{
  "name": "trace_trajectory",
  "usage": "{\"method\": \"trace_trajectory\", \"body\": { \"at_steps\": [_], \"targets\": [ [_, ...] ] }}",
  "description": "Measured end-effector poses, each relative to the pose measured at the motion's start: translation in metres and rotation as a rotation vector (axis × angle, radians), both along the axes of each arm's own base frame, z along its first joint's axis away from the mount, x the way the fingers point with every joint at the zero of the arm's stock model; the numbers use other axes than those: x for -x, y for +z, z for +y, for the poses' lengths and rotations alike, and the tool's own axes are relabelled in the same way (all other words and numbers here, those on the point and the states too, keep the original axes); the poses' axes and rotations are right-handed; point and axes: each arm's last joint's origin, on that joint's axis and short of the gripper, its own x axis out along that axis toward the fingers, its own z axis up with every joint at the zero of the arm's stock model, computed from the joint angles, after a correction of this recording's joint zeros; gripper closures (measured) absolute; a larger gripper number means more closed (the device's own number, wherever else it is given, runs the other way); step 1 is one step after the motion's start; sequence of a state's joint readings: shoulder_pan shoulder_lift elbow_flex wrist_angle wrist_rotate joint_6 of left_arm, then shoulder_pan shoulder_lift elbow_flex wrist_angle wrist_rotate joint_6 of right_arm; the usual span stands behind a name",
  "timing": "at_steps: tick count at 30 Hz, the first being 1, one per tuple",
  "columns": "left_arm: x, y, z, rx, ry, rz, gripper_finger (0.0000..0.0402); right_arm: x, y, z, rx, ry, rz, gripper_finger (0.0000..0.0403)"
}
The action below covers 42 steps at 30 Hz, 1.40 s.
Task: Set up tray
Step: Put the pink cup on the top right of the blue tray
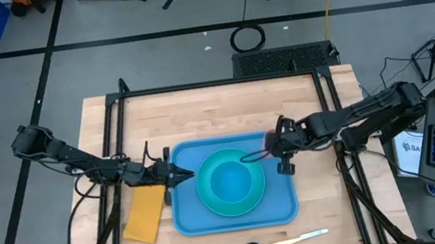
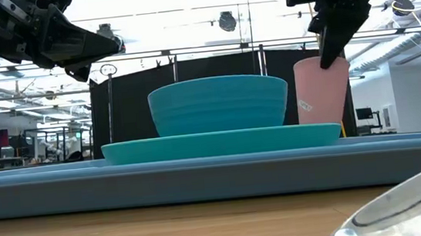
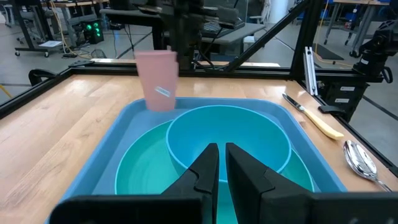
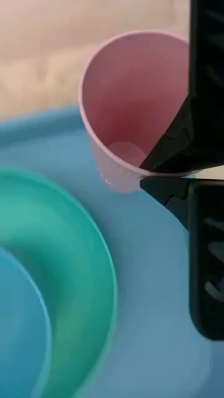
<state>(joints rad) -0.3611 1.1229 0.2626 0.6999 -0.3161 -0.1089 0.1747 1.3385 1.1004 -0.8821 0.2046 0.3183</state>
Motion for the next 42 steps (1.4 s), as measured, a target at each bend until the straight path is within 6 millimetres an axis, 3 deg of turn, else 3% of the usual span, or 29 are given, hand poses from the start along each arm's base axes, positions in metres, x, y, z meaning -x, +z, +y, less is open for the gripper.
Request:
{"method": "trace_trajectory", "body": {
  "at_steps": [12, 28, 42],
  "targets": [
    [0.0, 0.0, 0.0, 0.0, 0.0, 0.0, 0.0366, 0.0, -0.003, 0.014, 0.037, 0.13, 0.015, 0.0403],
    [0.0, 0.0, 0.0, 0.0, 0.0, 0.002, 0.0366, -0.011, -0.023, 0.014, 0.1, 0.163, 0.125, 0.0403],
    [0.0, 0.0, 0.0, 0.0, 0.0, 0.002, 0.0366, -0.011, -0.023, 0.009, 0.122, 0.151, 0.13, 0.0403]
  ]
}}
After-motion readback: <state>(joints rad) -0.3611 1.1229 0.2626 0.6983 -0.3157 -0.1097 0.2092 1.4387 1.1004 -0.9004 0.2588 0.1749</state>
